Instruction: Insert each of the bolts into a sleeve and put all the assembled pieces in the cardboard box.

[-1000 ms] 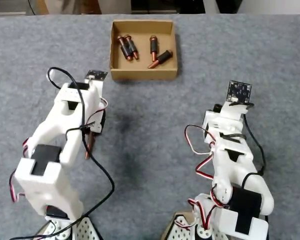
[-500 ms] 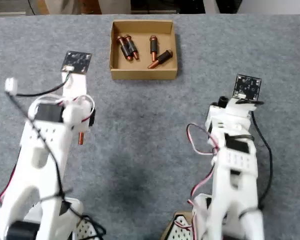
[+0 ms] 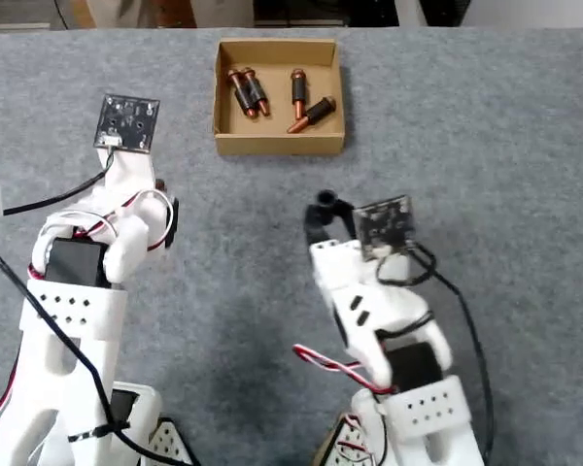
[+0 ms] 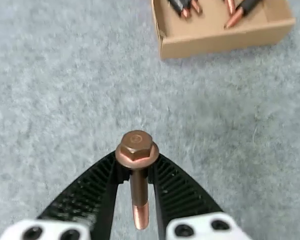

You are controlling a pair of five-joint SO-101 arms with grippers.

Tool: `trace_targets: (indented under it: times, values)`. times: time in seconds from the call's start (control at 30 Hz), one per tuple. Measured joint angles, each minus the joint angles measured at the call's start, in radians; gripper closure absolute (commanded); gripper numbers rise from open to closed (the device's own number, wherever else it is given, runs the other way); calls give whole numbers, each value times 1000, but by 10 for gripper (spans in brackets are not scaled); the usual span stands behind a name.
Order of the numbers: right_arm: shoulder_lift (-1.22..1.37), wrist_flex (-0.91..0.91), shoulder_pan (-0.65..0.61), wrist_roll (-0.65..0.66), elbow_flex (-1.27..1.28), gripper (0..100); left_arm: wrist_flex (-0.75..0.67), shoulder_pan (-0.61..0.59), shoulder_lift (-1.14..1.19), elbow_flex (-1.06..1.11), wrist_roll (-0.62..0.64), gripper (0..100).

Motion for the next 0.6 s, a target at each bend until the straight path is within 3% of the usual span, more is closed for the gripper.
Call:
trace_targets:
  times: [0.13,0.3,0.6]
  values:
    - [83,-258,-92,0,68,997,-71,0,0,0,0,981]
    - [233,-417,-170,0,84,997,-138,0,0,0,0,981]
    - [520,-763,-206,0,84,997,-152,11,0,-147,46,981]
